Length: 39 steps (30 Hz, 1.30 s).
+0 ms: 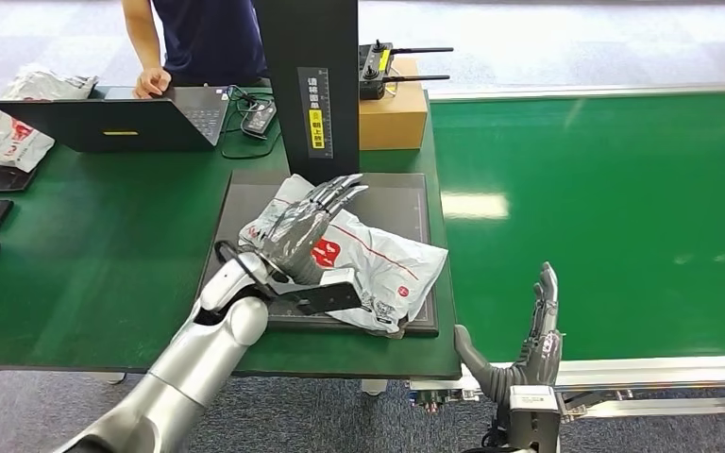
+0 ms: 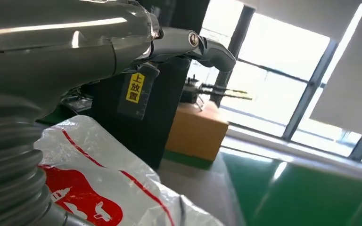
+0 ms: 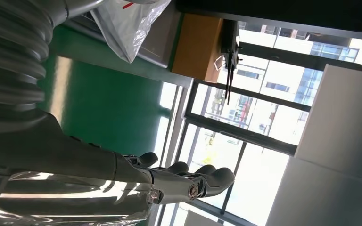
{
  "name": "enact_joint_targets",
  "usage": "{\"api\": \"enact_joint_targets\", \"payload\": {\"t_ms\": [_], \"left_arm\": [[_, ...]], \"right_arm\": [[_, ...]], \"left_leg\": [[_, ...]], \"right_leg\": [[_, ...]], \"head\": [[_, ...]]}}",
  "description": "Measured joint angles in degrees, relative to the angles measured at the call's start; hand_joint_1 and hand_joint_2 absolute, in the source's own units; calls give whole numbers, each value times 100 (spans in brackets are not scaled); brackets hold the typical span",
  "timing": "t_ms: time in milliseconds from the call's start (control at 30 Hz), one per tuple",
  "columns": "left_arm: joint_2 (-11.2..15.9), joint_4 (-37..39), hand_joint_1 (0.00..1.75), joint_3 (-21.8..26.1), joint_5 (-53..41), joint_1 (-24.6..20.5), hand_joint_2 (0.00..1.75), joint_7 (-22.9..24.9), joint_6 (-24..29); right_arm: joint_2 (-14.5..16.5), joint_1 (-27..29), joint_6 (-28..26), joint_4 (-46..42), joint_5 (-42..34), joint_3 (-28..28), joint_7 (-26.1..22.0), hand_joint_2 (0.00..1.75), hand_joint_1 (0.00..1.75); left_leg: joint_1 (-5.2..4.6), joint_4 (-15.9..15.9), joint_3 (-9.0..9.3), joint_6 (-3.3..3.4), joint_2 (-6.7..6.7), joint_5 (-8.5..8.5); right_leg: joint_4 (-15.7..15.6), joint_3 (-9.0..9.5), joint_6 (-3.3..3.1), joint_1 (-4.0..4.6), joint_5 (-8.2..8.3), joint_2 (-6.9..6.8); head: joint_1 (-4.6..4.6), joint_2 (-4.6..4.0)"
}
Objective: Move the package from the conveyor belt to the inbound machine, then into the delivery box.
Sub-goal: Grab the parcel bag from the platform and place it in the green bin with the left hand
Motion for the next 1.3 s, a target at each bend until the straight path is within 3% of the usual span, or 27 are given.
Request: {"api": "enact_joint_targets", "payload": {"t_ms": [267,533,667,933,1300], "left_arm": [[53,1595,0,-641,-540,-1210,175,724,-918],[176,2386,1,-960,-846,-1611,175,1555,-1954],[254,2588,171,-1065,-934,-1757,175,1808,-2530],[378,2732,175,-1161,-873,-1953,175,1819,-2590],[674,2588,175,-822,-200,-2028,175,1597,-1210]], "right_arm": [[-21,-245,120,228,-287,1,0,175,0],[-54,-436,227,454,-368,11,0,175,0],[-60,-470,257,538,-375,9,0,175,0],[-63,-472,296,644,-326,9,0,175,0],[-44,-299,539,650,-53,-31,0,175,0]], "left_leg": [[1,0,-1,-3,2,2],[2,-1,-1,-3,1,2],[3,-2,3,-4,1,2],[3,-2,19,-7,3,4],[3,-2,14,-12,2,8]], "right_leg": [[2,-2,-3,1,1,2],[4,-1,-4,3,1,1],[4,3,-4,3,1,1],[4,15,-5,3,2,3],[9,10,-7,4,2,2]], "head": [[-1,0],[-1,0],[0,0],[-1,0],[0,0]]}}
